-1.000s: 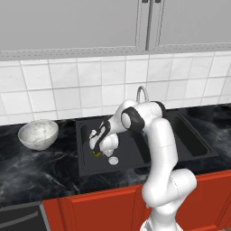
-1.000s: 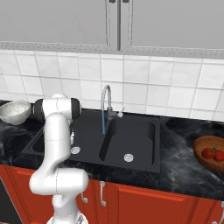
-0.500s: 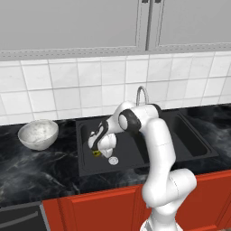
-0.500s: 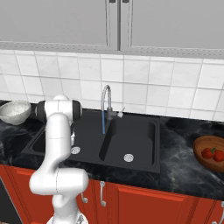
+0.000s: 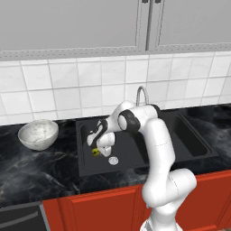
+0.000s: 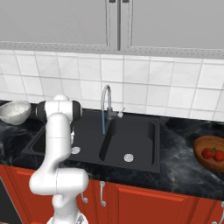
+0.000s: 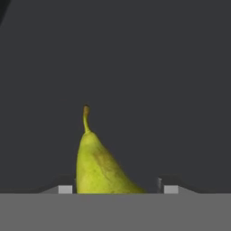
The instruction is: Pick the bell peppers from the sink and place them in one bowl. Place the pear in the other bowl. Then turn off the sink faucet.
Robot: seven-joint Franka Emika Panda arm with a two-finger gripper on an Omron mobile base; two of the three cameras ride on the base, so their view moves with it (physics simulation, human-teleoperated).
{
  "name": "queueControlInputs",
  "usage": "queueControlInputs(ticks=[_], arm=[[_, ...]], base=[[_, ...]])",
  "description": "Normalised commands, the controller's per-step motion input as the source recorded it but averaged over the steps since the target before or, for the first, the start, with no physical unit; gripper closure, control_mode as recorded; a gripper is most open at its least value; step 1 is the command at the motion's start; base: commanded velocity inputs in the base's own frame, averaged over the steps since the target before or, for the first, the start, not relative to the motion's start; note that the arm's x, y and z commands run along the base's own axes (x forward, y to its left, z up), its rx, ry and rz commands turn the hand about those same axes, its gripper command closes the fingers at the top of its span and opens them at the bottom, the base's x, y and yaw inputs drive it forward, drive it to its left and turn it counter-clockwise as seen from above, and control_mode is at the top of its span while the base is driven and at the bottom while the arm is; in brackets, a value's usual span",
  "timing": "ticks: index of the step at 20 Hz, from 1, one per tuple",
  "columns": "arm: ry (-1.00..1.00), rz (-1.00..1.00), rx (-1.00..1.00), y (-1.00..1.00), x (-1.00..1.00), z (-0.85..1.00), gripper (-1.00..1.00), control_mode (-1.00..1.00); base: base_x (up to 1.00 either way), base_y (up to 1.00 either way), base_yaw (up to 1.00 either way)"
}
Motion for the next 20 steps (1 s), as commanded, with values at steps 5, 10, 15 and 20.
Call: queueControlInputs(ticks=[5,10,15,20], arm=[[0.0,-0.01,0.0,-0.09,-0.01,0.05,1.0,-1.0],[0.0,-0.01,0.0,-0.31,-0.1,0.31,1.0,-1.0],[-0.01,0.0,0.01,-0.2,-0.29,0.6,1.0,-1.0],[-0.07,0.0,0.0,-0.05,-0.3,0.68,1.0,-1.0]], base=[[0.0,0.0,0.0],[0.0,0.0,0.0],[0.0,0.0,0.0],[0.0,0.0,0.0]])
